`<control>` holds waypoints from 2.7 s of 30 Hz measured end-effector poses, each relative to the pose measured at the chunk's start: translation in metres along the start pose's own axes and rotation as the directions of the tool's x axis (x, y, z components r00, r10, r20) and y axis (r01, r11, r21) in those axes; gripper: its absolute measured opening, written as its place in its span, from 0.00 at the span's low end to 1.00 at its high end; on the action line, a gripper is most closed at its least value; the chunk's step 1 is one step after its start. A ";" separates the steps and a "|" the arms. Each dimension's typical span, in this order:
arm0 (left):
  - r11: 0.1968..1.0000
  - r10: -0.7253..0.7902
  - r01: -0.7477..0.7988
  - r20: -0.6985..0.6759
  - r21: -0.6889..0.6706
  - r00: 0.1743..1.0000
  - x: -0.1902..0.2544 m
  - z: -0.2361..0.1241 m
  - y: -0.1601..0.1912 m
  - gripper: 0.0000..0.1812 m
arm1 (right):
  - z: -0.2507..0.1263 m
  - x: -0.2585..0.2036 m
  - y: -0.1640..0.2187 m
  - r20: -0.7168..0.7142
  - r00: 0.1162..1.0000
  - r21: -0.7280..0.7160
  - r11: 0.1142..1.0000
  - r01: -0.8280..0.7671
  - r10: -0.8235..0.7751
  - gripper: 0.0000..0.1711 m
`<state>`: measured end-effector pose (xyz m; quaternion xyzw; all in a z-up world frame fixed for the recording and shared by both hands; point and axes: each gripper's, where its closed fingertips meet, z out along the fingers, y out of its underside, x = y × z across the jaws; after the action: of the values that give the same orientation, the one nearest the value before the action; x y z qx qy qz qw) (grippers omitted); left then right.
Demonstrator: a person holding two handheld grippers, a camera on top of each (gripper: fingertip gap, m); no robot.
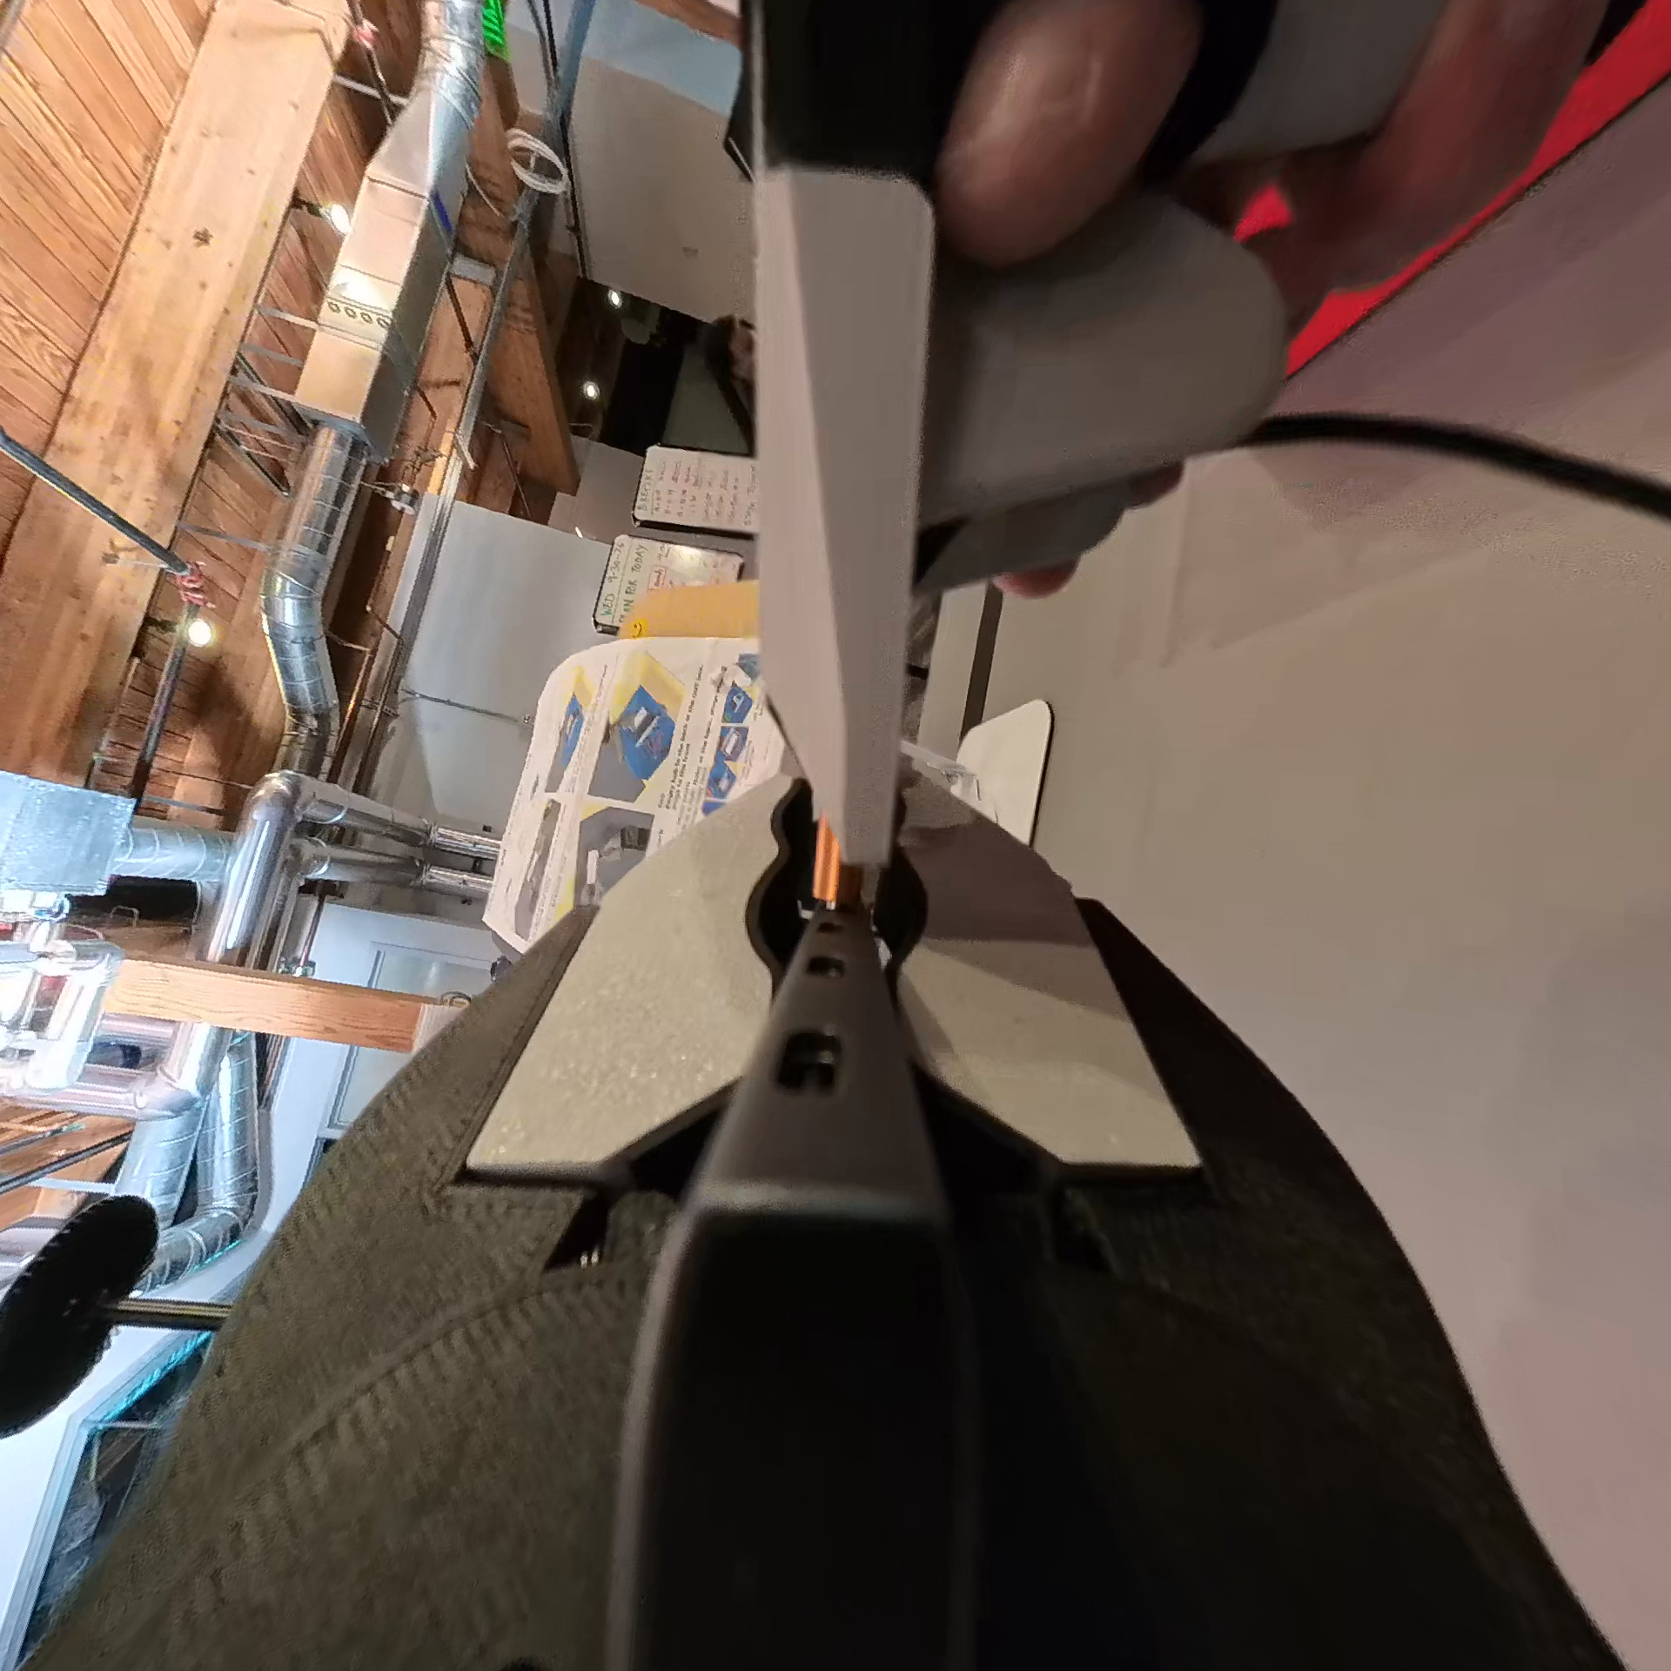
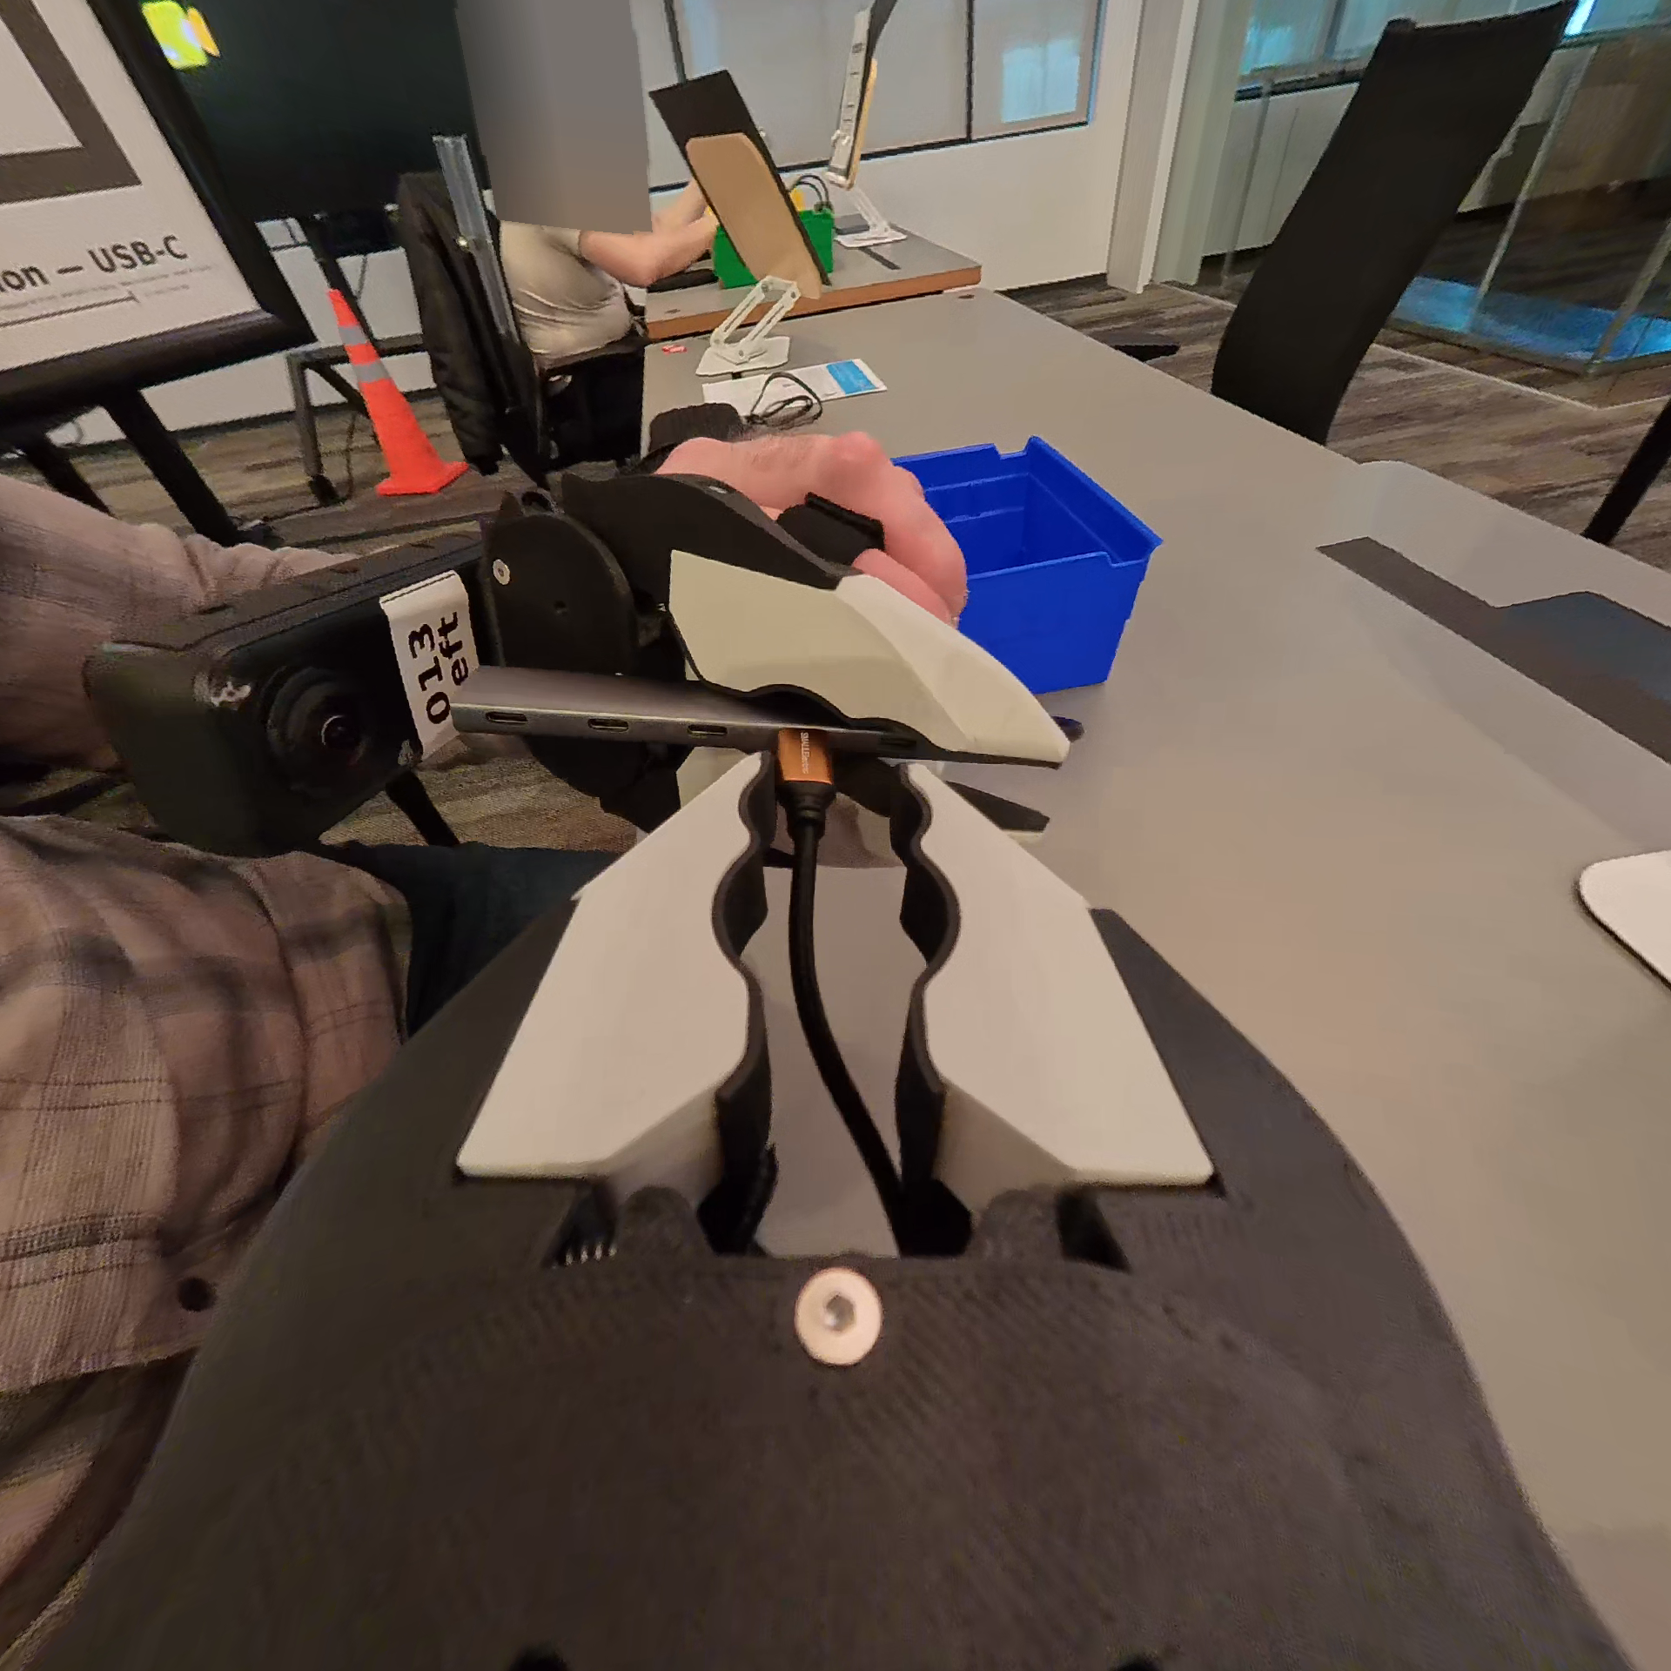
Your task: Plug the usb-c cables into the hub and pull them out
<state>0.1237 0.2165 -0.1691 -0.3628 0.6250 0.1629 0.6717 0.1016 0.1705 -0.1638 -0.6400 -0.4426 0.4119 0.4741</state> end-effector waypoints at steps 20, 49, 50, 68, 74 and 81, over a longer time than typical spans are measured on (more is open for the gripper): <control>0.994 -0.112 0.111 0.031 0.018 0.993 -0.011 0.013 -0.008 0.07 | 0.002 -0.001 -0.010 -0.064 0.998 0.056 0.998 0.032 -0.029 0.05; 0.981 -0.166 0.176 0.108 -0.082 0.980 -0.041 -0.022 0.045 0.06 | -0.085 0.015 -0.066 -0.153 0.988 0.112 0.993 0.033 -0.015 0.05; 0.981 -0.165 0.174 0.105 -0.085 0.981 -0.037 -0.022 0.045 0.06 | -0.099 0.019 -0.072 -0.184 0.983 0.121 0.992 0.045 -0.022 0.05; 0.982 -0.152 0.159 0.078 -0.101 0.985 -0.024 -0.016 0.044 0.06 | -0.327 0.080 -0.067 -0.669 0.739 0.240 0.964 0.114 0.080 0.05; 0.983 -0.144 0.149 0.054 -0.104 0.988 -0.015 -0.013 0.041 0.06 | -0.309 0.113 0.022 -0.736 0.663 0.153 0.988 -0.034 0.137 0.06; 0.982 -0.144 0.147 0.035 -0.116 0.989 -0.010 -0.016 0.047 0.06 | -0.307 0.124 0.121 -0.799 0.602 -0.175 0.950 -0.258 0.017 0.06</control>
<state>0.0789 0.2400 -0.1718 -0.4444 0.5770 0.1548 0.6676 0.4467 0.1960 -0.2304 -0.8466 -0.1899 0.0589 0.4938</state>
